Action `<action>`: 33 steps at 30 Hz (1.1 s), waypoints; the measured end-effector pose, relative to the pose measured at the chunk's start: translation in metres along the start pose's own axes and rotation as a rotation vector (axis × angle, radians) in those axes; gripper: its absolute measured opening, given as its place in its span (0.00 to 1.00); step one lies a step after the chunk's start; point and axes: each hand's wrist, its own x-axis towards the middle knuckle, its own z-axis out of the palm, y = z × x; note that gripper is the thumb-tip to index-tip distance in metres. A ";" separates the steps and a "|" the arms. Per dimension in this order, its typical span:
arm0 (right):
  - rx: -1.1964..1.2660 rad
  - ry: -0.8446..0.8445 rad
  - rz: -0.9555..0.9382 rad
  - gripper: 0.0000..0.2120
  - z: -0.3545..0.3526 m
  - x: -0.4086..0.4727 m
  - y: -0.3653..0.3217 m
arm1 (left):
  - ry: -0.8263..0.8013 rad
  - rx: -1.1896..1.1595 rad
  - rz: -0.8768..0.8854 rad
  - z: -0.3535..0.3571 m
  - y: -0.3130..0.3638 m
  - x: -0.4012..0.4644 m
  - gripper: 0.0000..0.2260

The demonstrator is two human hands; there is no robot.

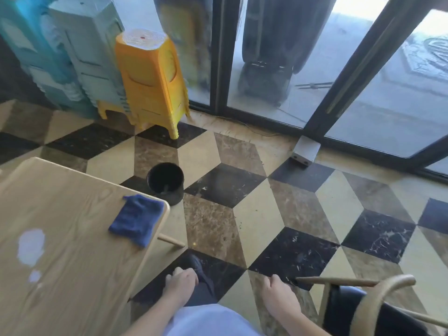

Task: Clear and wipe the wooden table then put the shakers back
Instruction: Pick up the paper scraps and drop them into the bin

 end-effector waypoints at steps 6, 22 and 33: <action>-0.185 -0.106 -0.102 0.13 -0.050 0.052 -0.039 | 0.098 -0.145 0.132 -0.059 0.042 0.061 0.14; -0.112 -0.167 -0.103 0.18 -0.169 0.213 -0.136 | 0.058 -0.490 0.025 -0.146 0.131 0.130 0.06; -0.313 -0.280 -0.324 0.18 -0.278 0.346 -0.272 | 0.232 -0.484 -0.304 -0.199 0.198 0.189 0.17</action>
